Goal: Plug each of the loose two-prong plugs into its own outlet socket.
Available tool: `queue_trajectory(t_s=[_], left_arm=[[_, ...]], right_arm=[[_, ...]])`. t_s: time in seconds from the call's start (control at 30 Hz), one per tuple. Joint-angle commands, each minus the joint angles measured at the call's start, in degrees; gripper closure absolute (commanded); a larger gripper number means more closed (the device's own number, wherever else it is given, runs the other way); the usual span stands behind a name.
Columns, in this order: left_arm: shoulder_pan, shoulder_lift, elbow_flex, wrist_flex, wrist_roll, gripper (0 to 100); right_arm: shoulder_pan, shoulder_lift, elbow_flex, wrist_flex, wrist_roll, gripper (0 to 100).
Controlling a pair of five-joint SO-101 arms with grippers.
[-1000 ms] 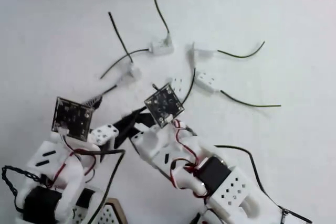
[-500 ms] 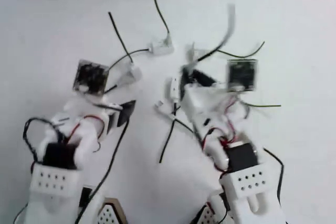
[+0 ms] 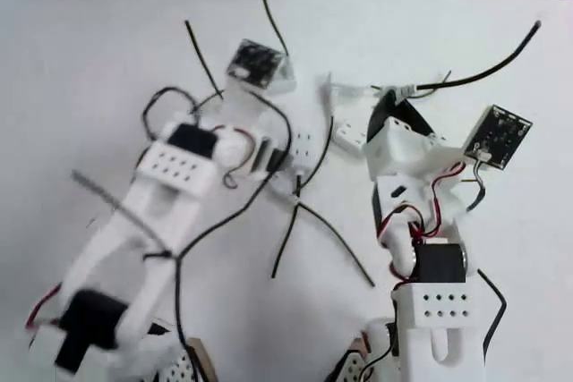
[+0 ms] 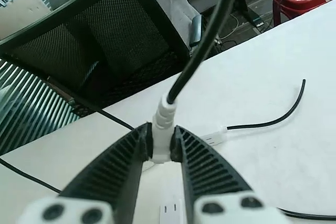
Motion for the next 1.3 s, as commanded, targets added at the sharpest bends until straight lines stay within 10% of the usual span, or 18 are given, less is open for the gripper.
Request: queue_trajectory(t_s=[0.0, 0.53, 1.27], left_arm=[[2.77, 10.77, -11.52, -1.41, 2.29, 69], [4.79, 47.43, -44.04, 0.35, 2.29, 74], [-3.82, 54.46, -68.31, 39.21, -22.07, 89]], right_arm=[[0.75, -0.57, -2.29, -1.27, -0.35, 98.1], [0.84, -0.57, -2.20, -1.27, -0.18, 98.1], [0.48, -0.48, -2.20, -1.01, 0.18, 98.1]])
